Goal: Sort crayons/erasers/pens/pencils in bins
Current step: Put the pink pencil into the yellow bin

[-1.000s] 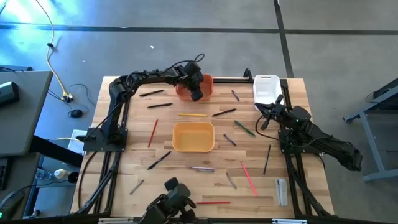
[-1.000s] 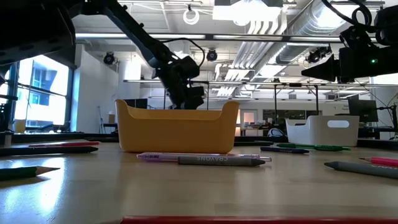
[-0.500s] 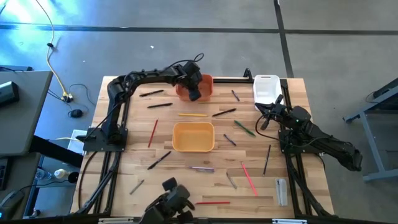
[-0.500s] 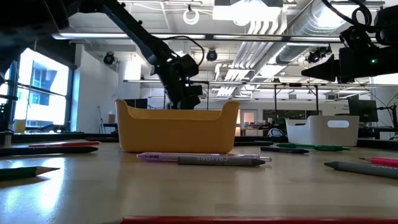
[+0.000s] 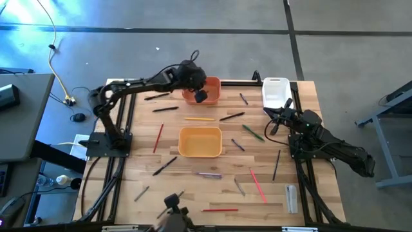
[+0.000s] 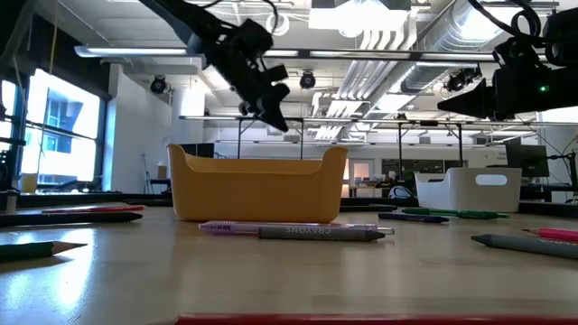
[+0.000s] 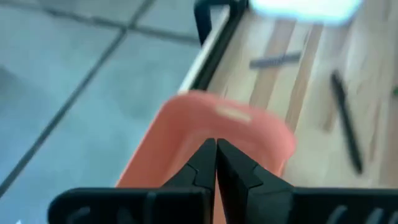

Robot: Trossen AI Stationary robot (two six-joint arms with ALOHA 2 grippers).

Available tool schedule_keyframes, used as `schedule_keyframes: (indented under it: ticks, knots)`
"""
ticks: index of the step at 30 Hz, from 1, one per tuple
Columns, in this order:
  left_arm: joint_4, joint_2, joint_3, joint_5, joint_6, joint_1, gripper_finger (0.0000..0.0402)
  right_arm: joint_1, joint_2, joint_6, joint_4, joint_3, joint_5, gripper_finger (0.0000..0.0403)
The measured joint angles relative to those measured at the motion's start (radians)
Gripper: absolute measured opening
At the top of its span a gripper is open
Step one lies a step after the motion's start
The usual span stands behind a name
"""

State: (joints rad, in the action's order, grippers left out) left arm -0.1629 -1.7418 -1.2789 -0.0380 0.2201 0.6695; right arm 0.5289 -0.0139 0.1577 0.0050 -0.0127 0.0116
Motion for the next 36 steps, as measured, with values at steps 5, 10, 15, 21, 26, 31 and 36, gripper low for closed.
schedule_keyframes:
  ticks: [5,10,15,21,26,31,36]
  knots:
    - [0.288,0.133,0.241,0.001,-0.041,-0.025,0.0001,0.000,0.001,0.000,-0.001,0.000,-0.004,0.0000]
    - [0.527,0.267,0.460,0.029,-0.082,-0.057,0.0001,0.000,0.001,0.000,-0.001,0.000,-0.005,0.0000]
    - [0.672,0.407,0.639,0.101,-0.112,-0.098,0.0000,0.000,0.001,0.000,0.003,0.000,-0.006,0.0000]
    - [0.875,0.541,0.843,0.188,-0.113,-0.137,0.0000,0.000,0.001,-0.002,0.046,0.000,-0.008,0.0000]
    - [0.952,0.619,0.955,0.241,-0.131,-0.149,0.0001,0.000,0.001,-0.122,0.095,0.000,-0.004,0.0000]
    - [0.979,0.660,1.014,0.241,-0.139,-0.172,0.0000,0.000,0.001,-0.203,0.161,0.000,-0.004,0.0000]
    - [0.984,0.677,1.028,0.241,-0.147,-0.211,0.0000,0.000,0.001,-0.255,0.243,0.000,0.038,0.0000]
